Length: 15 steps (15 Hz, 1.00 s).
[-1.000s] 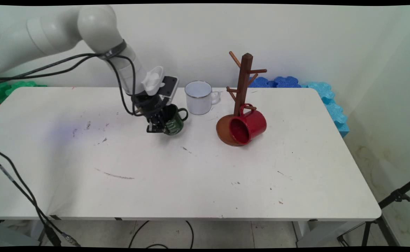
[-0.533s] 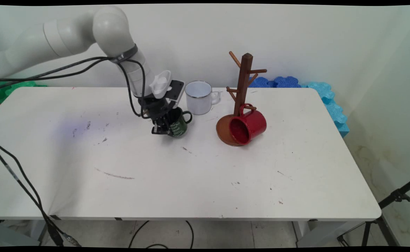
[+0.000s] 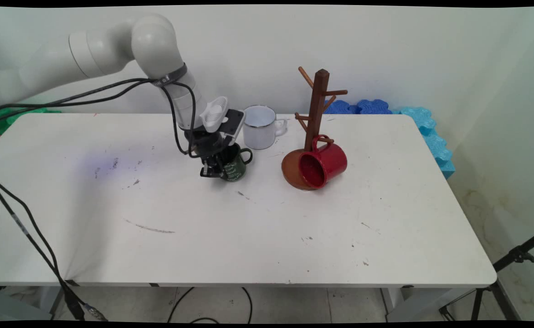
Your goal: Place the picked object on the table
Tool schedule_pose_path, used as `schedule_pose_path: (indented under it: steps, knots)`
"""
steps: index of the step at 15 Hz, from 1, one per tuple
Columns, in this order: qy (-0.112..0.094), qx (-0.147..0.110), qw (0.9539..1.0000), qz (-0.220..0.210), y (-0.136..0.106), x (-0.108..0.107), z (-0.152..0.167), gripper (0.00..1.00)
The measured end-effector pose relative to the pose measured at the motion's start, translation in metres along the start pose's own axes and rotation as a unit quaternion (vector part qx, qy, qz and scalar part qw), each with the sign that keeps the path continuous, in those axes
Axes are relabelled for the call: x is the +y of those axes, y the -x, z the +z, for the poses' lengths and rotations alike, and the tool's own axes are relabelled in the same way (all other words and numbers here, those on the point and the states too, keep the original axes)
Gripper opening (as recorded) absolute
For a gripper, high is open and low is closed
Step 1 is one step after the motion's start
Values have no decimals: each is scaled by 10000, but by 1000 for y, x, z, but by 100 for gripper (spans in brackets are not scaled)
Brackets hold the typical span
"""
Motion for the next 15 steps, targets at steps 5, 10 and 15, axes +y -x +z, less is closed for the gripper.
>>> schedule_pose_path:
  steps: [5, 10, 15]
  knots:
    - [15, -2, 10000, 74, -1, -1, 5, 0]
    - [-17, 85, 9999, 133, -5, -2, 6, 100]
    - [-102, 267, 9995, 128, -10, -2, -4, 100]
